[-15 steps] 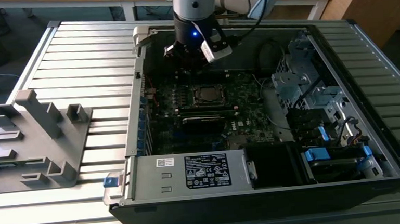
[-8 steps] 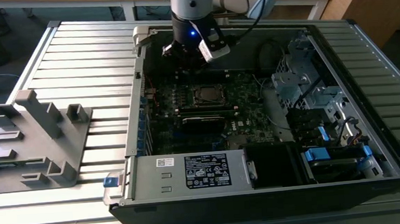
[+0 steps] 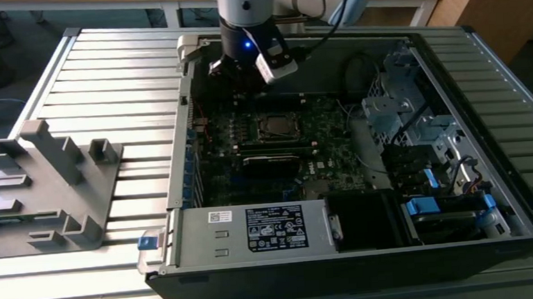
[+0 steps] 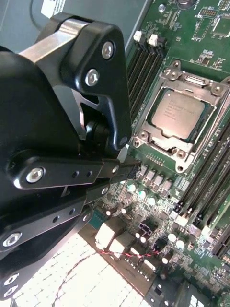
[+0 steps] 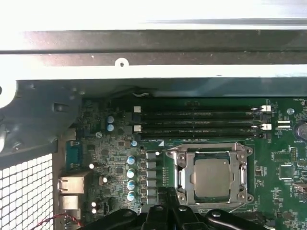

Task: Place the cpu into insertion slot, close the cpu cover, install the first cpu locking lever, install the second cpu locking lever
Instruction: 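Install the first cpu locking lever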

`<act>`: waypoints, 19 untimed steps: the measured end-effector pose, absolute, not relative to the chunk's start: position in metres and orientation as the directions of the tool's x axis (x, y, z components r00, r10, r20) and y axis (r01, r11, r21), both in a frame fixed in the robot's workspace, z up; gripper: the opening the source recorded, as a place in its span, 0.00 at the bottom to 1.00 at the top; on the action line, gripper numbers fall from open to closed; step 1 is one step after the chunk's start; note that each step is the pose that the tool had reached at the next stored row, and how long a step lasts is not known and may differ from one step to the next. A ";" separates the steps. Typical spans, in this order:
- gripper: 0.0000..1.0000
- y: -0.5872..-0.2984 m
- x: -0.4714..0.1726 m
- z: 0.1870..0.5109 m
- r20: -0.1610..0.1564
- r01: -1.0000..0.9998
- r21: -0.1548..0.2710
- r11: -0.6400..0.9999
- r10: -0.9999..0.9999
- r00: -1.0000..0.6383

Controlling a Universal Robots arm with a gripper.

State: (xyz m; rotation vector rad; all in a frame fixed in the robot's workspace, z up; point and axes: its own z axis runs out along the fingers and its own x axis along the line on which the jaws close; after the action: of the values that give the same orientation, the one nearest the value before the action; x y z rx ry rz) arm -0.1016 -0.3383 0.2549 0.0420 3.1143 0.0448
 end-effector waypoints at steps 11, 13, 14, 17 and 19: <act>0.11 -0.339 -0.120 0.254 -0.037 0.026 0.087 0.996 0.029 -0.999; 0.11 -0.339 -0.122 0.254 -0.037 0.026 0.110 0.994 0.030 -0.999; 0.11 -0.339 -0.122 0.254 -0.037 0.026 0.122 0.992 0.030 -0.999; 0.11 -0.339 -0.123 0.254 -0.037 0.026 0.144 0.989 0.031 -0.999; 0.11 -0.339 -0.123 0.254 -0.037 0.026 0.148 0.989 0.031 -0.999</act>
State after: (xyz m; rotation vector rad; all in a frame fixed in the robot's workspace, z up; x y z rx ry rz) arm -0.1234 -0.3393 0.2542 0.0443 3.0938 0.2297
